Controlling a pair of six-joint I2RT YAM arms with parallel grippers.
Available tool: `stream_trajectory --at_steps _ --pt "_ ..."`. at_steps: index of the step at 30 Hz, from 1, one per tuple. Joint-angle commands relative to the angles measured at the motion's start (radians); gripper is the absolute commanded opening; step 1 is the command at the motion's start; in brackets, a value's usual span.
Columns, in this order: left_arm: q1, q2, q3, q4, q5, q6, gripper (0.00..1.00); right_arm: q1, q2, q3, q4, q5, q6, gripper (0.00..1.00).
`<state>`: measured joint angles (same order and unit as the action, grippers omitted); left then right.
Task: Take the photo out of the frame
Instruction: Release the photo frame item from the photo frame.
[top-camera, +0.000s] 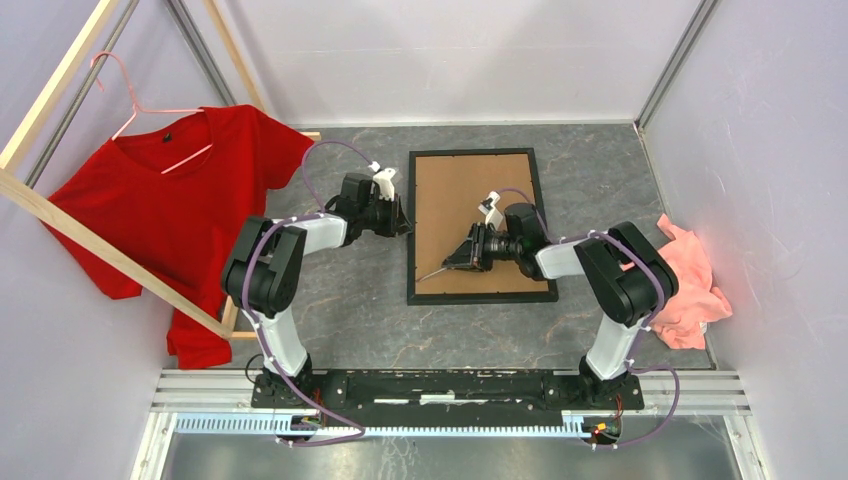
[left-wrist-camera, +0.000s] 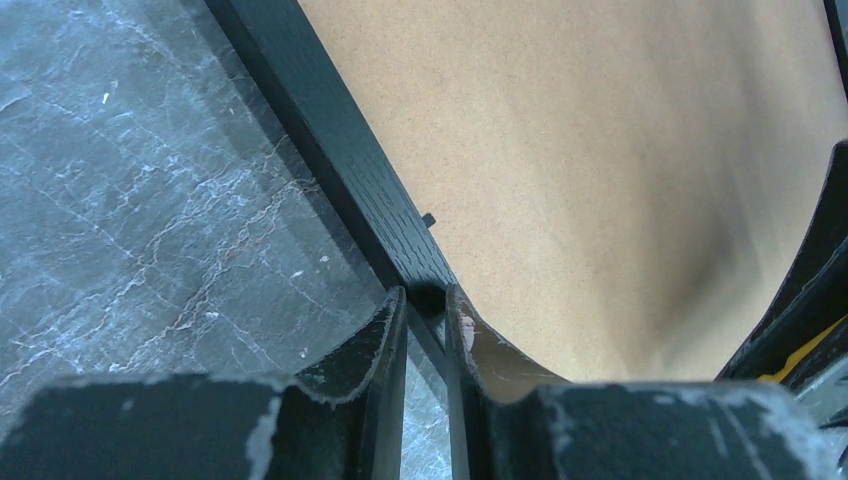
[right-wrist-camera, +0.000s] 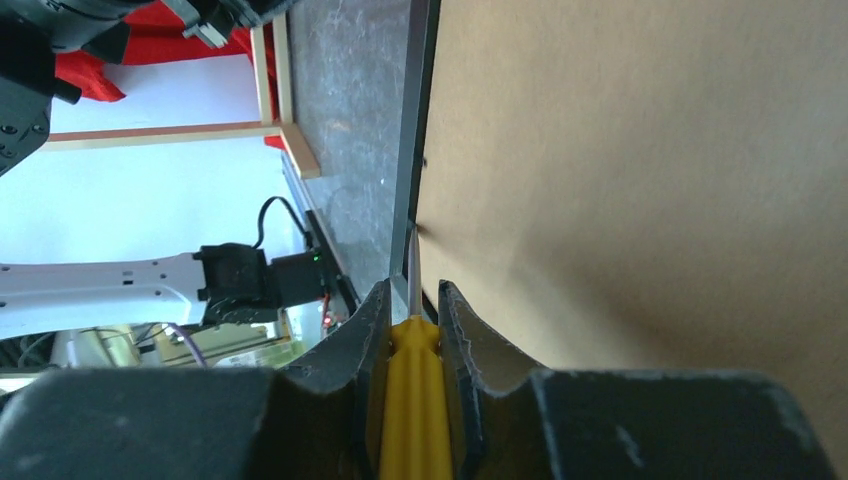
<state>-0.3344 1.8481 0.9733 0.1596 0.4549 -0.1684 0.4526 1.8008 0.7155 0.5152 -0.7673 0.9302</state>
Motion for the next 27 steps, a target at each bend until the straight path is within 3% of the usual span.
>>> stream_trajectory --at_steps 1,7,14,21,27 --pt "-0.026 0.014 -0.034 -0.079 -0.052 -0.028 0.24 0.000 0.022 -0.054 0.164 -0.047 0.105 0.00" --pt "-0.021 -0.017 -0.042 -0.070 -0.032 -0.020 0.27 -0.055 0.017 -0.054 0.206 -0.065 0.112 0.00" --pt "0.026 -0.110 -0.046 -0.028 0.080 -0.009 0.55 -0.147 -0.056 -0.037 0.190 -0.045 0.061 0.00" --pt "0.066 -0.146 -0.095 -0.063 0.234 0.030 0.57 -0.136 -0.096 -0.067 0.172 0.054 0.020 0.00" --pt "0.078 -0.094 -0.145 -0.040 0.387 0.009 0.51 -0.095 -0.119 -0.097 0.171 0.138 -0.017 0.00"
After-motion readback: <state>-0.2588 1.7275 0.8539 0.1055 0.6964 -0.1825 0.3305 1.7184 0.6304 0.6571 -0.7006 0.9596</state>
